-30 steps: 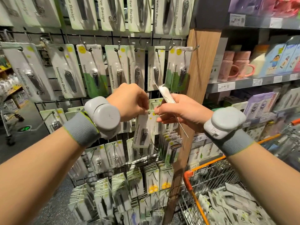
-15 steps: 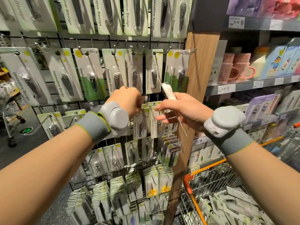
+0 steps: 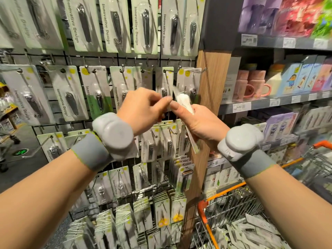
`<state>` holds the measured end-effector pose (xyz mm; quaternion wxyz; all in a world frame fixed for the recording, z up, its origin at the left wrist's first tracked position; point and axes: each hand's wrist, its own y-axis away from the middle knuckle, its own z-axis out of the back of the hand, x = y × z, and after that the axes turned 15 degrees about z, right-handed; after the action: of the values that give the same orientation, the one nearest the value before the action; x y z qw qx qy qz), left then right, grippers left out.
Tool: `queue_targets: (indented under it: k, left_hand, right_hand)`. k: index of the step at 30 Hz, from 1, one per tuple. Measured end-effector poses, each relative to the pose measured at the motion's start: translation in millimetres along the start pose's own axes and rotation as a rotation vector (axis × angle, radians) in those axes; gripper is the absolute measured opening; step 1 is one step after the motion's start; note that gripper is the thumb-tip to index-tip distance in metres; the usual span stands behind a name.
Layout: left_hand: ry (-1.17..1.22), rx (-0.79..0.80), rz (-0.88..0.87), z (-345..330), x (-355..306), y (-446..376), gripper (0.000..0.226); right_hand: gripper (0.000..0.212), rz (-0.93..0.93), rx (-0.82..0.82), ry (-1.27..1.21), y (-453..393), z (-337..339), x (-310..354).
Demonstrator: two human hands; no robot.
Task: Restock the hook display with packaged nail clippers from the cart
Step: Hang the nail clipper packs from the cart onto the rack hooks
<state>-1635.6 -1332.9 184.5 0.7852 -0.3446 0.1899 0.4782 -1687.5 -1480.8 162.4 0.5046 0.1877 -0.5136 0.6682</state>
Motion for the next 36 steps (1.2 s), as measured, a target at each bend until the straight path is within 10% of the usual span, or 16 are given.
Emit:
queue_targets:
  k: [3, 7, 14, 19, 29, 36]
  left_hand:
    - [0.617, 0.319, 0.278, 4, -21, 6, 0.038]
    - [0.840, 0.459, 0.393, 14, -23, 3, 0.043]
    - [0.815, 0.373, 0.362, 20, -25, 5, 0.014]
    - [0.866, 0.403, 0.386, 25, -11, -2, 0.005]
    - [0.751, 0.428, 0.424, 42, -5, -4, 0.031]
    - [0.349, 0.394, 0.186, 44, -9, 20, 0.042]
  right_hand:
    - [0.066, 0.066, -0.037, 0.094, -2, 1, 8]
    - [0.063, 0.019, -0.067, 0.314, 0, 7, 14]
    - [0.073, -0.041, 0.095, -0.049, 1, 25, 10]
    - [0.025, -0.199, 0.245, -0.453, 11, 50, 1]
    - [0.014, -0.087, -0.184, -0.537, 2, 63, 18]
    - [0.016, 0.136, -0.071, -0.079, 5, 36, 23]
